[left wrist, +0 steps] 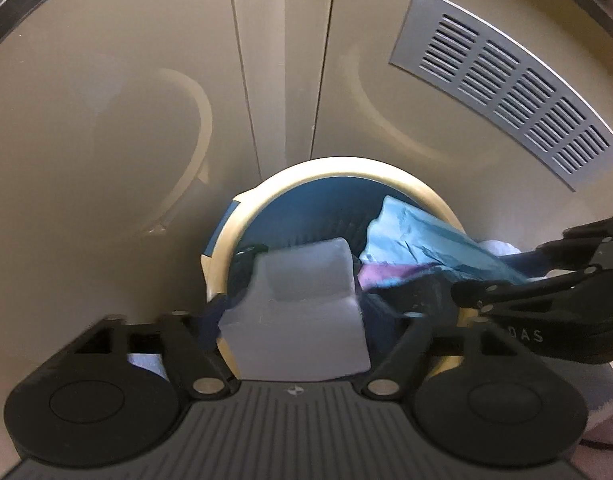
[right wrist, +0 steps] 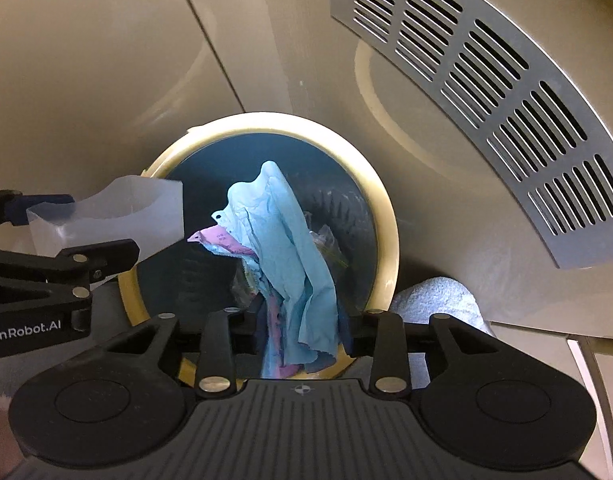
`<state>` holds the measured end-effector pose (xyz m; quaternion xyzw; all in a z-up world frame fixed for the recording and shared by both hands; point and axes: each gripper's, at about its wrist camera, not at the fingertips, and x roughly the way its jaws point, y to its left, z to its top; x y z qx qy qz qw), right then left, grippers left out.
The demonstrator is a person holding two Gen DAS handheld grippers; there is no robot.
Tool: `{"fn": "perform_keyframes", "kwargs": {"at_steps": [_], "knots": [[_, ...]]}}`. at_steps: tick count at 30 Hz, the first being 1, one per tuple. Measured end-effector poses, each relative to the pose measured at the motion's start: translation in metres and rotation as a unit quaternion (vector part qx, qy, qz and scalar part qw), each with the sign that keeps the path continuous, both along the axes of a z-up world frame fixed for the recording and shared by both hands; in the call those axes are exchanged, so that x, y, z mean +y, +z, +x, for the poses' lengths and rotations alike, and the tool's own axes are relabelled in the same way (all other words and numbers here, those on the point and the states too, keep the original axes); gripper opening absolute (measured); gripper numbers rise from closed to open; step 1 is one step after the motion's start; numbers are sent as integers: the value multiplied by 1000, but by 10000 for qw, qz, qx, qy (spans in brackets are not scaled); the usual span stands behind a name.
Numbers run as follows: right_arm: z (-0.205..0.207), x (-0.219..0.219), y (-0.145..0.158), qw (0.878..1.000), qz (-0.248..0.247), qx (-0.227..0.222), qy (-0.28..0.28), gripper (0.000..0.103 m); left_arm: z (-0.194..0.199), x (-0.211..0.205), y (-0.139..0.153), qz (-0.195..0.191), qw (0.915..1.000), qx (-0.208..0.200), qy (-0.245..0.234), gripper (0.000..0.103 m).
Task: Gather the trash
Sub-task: 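Open both grippers to drop the box and cloth into the bin, then raise both open tools out of the bin back toward the grey mat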
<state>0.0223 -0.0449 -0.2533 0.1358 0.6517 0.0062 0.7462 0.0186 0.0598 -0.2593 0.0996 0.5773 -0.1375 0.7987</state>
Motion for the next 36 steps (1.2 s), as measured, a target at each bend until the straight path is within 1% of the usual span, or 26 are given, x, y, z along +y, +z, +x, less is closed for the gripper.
{"fn": "perform_keyframes", "kwargs": {"at_steps": [1,2,3,4,5,10,18,25,32,36], "knots": [[1,-1,0,10000,4,3,-45,52,1,0,0,20,10000,-2,27,103],[2,-2,0,10000,-8,-6,-94,60,1,2,2,18,10000,-52,48,103],[2,-3,1,9999,-16,-21,-132,65,1,2,3,20,10000,-74,38,103],[2,-3,2,9999,-12,-37,-154,71,1,3,3,34,10000,-63,20,103],[2,-4,3,9999,-12,-50,-161,73,1,4,4,64,10000,-33,19,103],[-5,-8,19,9998,30,-145,-164,75,-7,11,12,57,9999,89,36,103],[-36,2,65,9979,92,-632,128,80,-41,28,51,-113,9995,-126,276,103],[-67,11,102,9925,-85,-1203,184,82,-76,28,80,-32,9984,-488,289,103],[-94,11,129,9844,-362,-1717,155,83,-94,24,102,34,9958,-874,256,103],[-102,9,139,9811,-448,-1877,134,85,-100,22,111,78,9940,-1075,164,103]]}}
